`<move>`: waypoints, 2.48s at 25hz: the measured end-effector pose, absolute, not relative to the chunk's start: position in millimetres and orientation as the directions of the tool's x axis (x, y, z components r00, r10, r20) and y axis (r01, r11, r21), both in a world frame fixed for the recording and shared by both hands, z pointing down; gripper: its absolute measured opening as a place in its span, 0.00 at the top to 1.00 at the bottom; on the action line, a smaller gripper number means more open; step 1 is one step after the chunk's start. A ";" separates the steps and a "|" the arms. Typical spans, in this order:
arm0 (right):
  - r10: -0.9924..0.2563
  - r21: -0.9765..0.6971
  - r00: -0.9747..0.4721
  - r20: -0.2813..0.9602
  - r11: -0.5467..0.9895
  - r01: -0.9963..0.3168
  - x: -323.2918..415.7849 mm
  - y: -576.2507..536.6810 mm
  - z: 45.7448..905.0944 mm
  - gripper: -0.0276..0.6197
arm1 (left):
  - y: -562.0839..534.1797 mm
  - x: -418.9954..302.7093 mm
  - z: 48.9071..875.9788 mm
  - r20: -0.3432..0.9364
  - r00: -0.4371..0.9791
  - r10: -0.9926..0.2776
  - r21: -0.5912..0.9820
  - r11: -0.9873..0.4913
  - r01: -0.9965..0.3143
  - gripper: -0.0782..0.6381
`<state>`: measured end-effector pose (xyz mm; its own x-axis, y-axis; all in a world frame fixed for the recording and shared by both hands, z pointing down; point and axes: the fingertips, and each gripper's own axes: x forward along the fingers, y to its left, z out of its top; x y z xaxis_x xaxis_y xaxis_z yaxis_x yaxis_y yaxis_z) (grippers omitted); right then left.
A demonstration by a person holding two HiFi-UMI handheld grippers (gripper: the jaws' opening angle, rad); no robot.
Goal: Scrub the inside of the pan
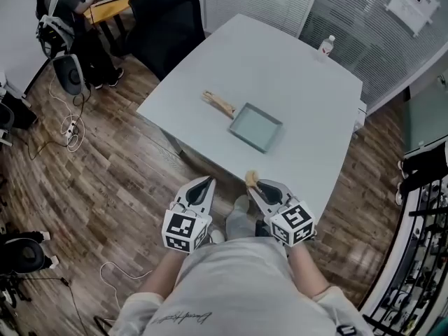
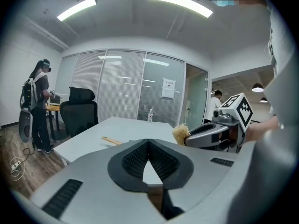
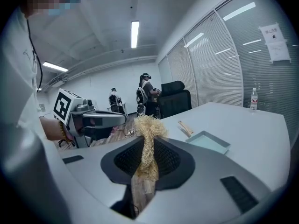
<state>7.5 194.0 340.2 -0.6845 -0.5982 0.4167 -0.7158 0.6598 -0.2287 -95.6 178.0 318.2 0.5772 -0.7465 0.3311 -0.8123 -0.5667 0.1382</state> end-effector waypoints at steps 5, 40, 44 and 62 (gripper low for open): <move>-0.595 -0.246 -0.688 0.415 0.655 -0.715 25.8 151.8 348.2 0.84 | 137.8 -83.6 322.8 0.346 0.569 -0.746 0.127 -0.564 -0.816 0.88; -0.624 -0.289 -0.638 0.452 0.574 -0.766 82.9 56.6 367.6 0.84 | 29.9 -32.4 333.8 0.401 0.631 -0.664 0.145 -0.634 -0.759 0.88; -0.634 -0.276 -0.613 0.471 0.555 -0.785 76.3 49.2 369.3 0.84 | 20.2 -35.5 334.7 0.404 0.668 -0.626 0.143 -0.678 -0.721 0.88; -0.615 -0.266 -0.566 0.550 0.513 -0.816 69.4 18.3 404.2 0.84 | -42.2 -50.9 409.7 0.570 0.726 -0.386 0.059 -0.862 -0.504 0.87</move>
